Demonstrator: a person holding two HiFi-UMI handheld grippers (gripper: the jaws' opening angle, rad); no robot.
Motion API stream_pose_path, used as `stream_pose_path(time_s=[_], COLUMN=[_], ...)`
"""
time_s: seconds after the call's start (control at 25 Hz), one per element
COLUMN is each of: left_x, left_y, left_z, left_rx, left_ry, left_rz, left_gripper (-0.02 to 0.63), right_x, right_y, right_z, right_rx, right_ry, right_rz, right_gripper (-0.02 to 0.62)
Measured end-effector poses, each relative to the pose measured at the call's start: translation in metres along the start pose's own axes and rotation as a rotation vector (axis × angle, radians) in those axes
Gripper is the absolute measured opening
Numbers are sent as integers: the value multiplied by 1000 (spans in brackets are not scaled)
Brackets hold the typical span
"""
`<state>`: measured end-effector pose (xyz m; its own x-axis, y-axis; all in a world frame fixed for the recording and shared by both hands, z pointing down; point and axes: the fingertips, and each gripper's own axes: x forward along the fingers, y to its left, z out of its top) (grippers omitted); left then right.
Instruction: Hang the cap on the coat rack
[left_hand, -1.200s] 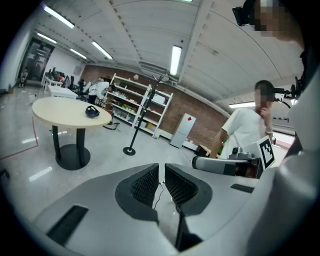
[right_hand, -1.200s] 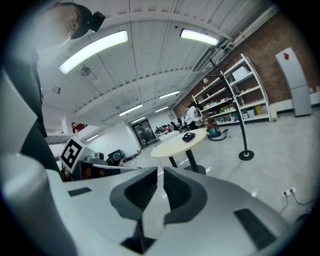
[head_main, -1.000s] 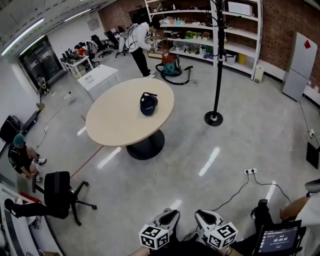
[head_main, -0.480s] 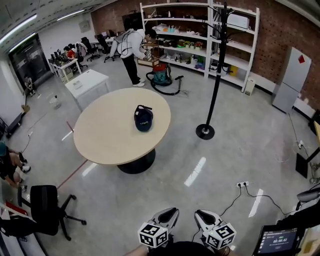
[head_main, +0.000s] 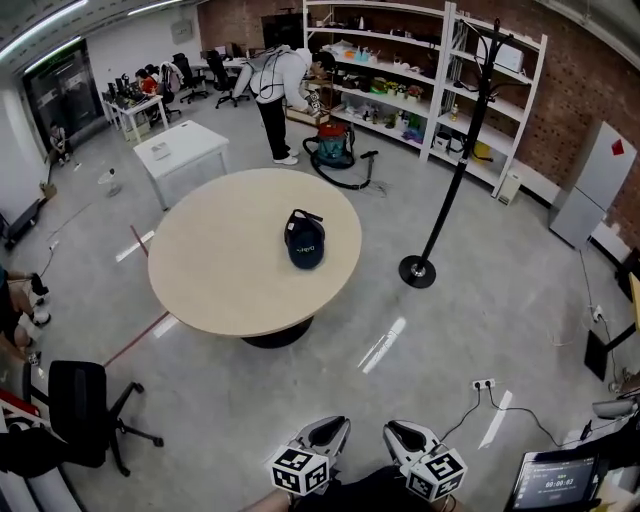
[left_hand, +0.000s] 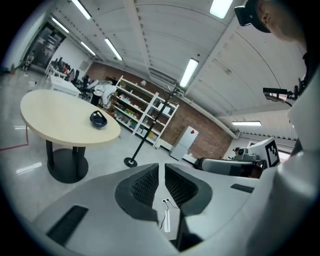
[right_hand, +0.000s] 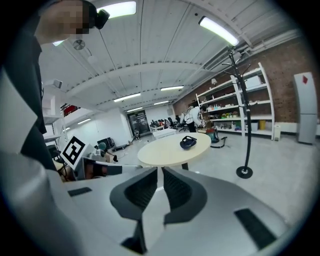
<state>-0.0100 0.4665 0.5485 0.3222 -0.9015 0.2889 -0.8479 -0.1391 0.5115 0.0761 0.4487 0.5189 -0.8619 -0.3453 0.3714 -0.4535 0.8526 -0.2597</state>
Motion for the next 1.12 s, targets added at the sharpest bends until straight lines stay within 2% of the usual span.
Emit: stream_pose_path(time_s=[0.24,0.4,0.6,0.88,1.12], left_x=[15,32,66,125,155], left_y=[18,39,62,65,78], left_z=[20,34,64,115,126], left_rx=[-15,-11,-6,28,-7], left_ry=[-4,-17,-47,-110,-134], left_rz=[29,92,189,275,349], left_gripper=[43,43,43,43,43], right_x=[31,61,101,139,159], right_y=[-13,-33,-71,-135,-167], right_z=[11,20,46,96,106], right_rx=[21,33,17,-25,-23], right_ry=[27,22,13,-10,4], right_rz=[37,95,198,291,367], right_gripper=[38,38,38,38,38])
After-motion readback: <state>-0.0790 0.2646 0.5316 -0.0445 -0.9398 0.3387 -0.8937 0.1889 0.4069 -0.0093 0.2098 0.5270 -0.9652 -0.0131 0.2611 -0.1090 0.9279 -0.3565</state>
